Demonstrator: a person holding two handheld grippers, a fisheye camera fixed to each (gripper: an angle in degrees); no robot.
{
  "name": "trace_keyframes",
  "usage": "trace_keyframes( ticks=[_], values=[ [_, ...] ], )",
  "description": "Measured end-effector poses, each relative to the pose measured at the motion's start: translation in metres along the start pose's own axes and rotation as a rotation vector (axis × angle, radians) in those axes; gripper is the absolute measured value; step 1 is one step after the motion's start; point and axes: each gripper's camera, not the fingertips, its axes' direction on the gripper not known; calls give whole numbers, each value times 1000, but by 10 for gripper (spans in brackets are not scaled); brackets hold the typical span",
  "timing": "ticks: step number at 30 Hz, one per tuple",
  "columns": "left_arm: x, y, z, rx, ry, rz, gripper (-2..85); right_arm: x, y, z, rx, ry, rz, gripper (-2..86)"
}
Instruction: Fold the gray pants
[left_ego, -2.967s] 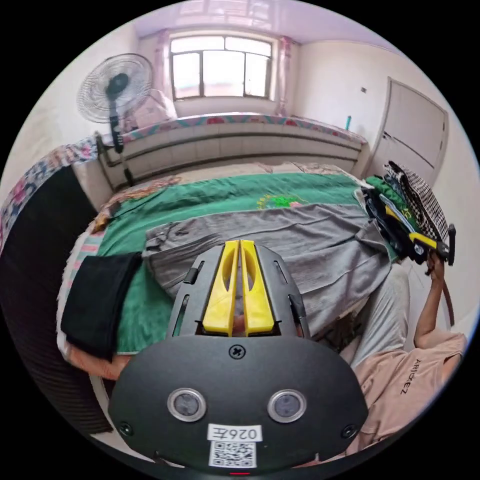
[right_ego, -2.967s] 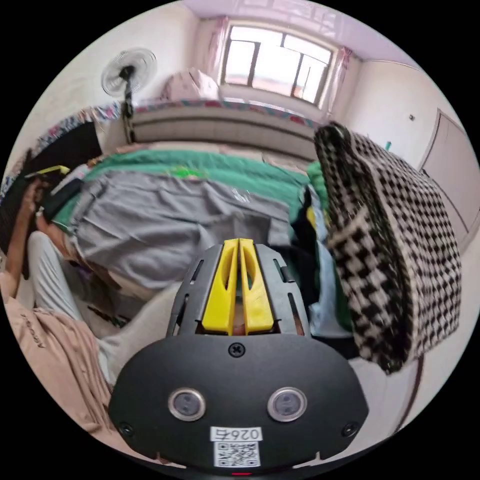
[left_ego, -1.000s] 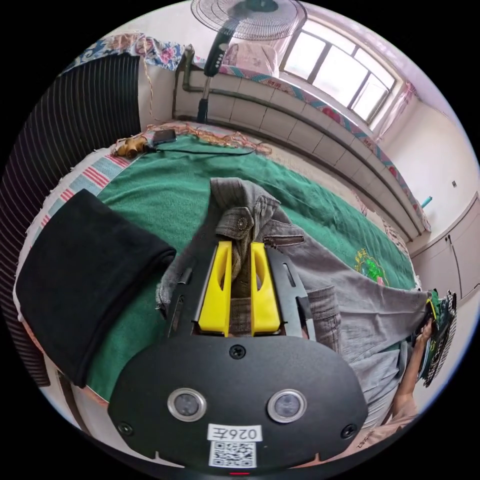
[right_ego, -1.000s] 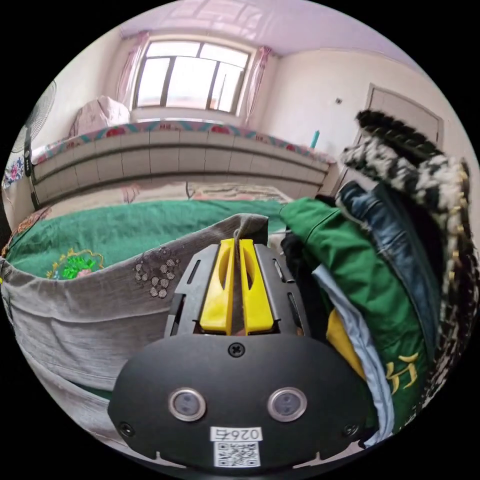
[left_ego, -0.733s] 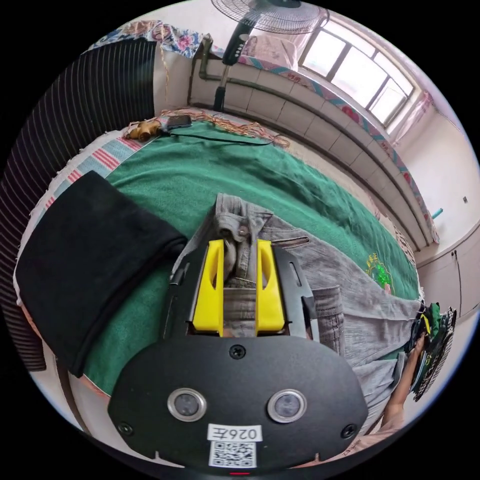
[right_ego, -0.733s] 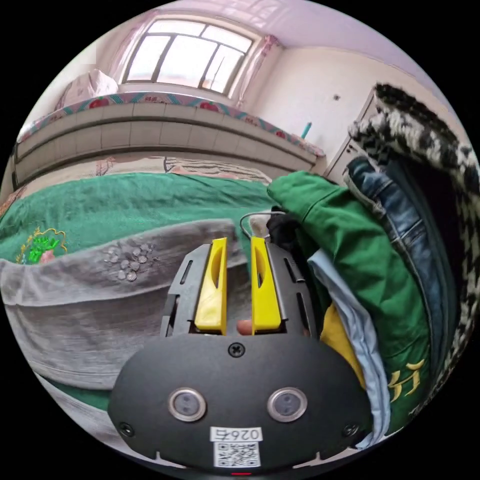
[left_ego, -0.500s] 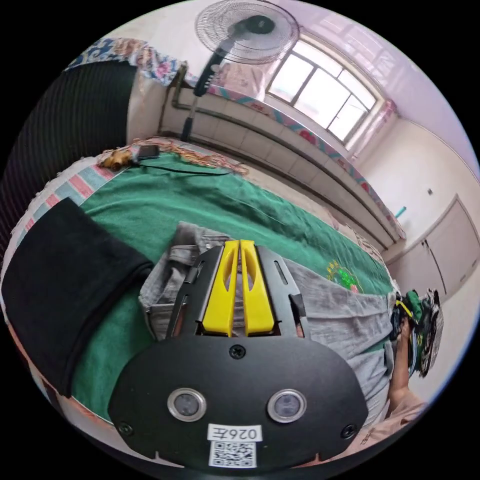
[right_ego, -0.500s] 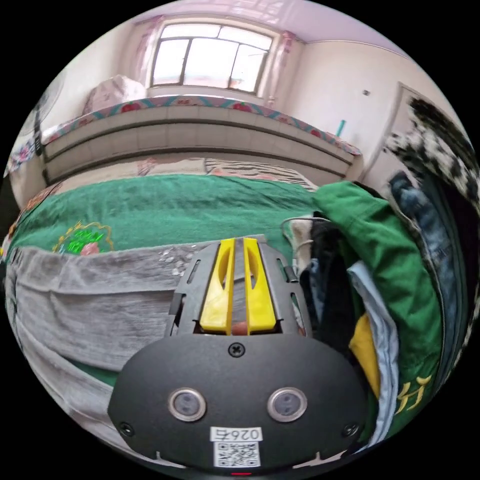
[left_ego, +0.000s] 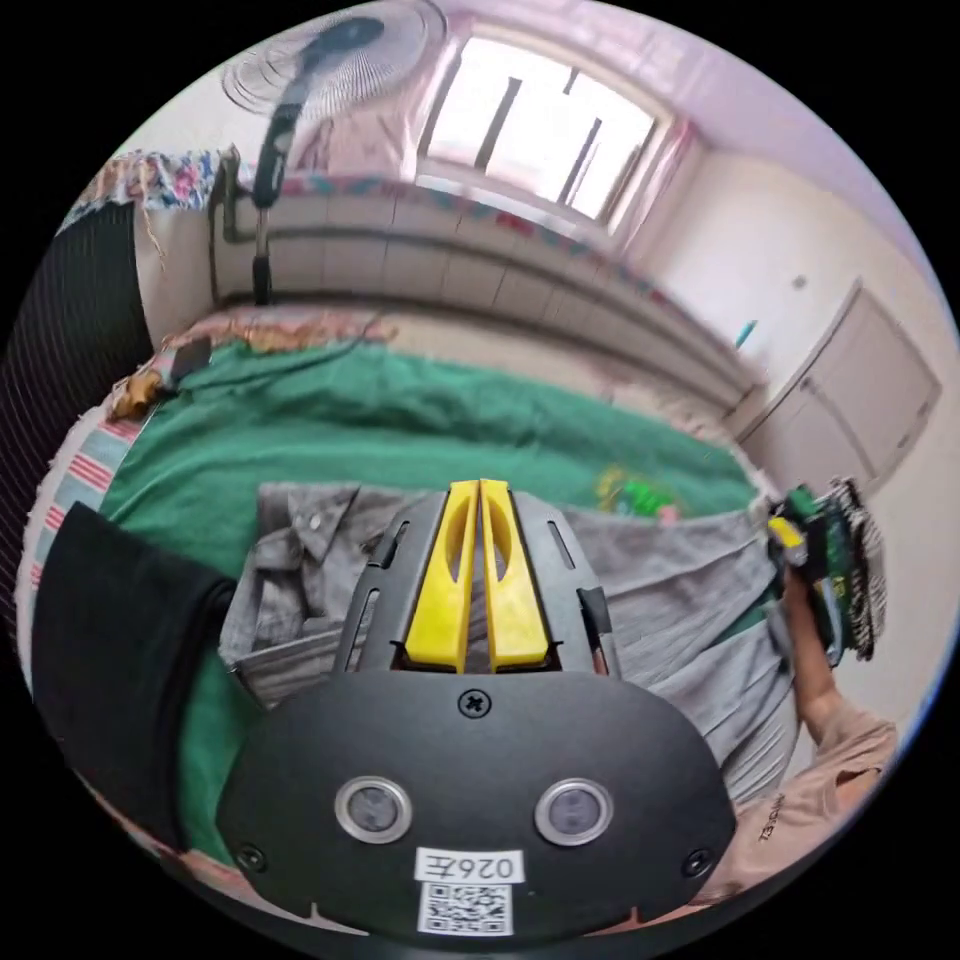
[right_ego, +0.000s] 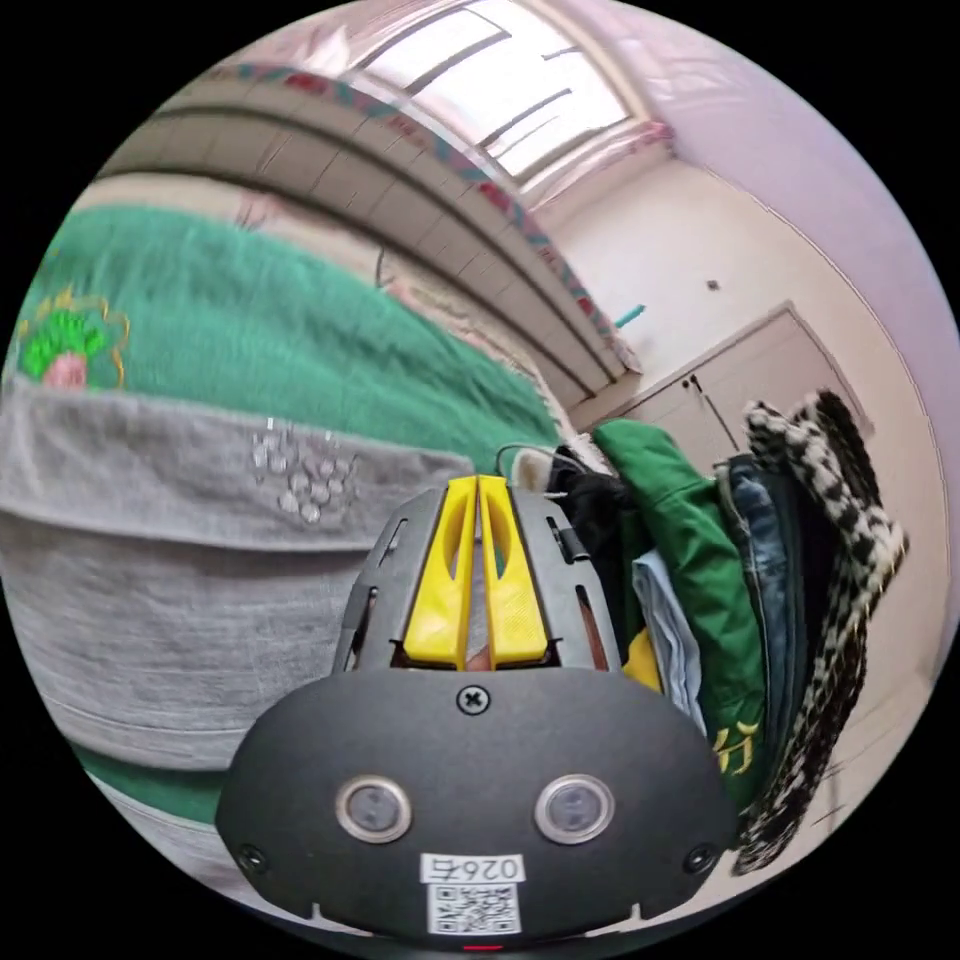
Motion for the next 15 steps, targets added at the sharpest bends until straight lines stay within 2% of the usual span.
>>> trace_keyframes(
  ticks=[1, 2, 6, 10, 12, 15],
  values=[
    [4, 4, -27, 133, 69, -11, -9, 19, 1, -18, 54, -16, 92, -9],
    [12, 9, -47, 220, 61, -13, -9, 38, 5, -35, 104, -51, 171, -9],
    [48, 32, -82, 392, -75, 53, -6, 89, 31, -87, 300, -149, 339, -10],
    [73, 29, -100, 386, -19, 111, 34, 134, 84, -155, 568, -139, 390, -11],
    [80, 27, -97, 345, -18, 133, 74, 154, 100, -173, 572, -185, 358, -11],
    [81, 18, -78, 215, 10, 153, 137, 188, 135, -180, 504, -392, 364, -9]
  ],
)
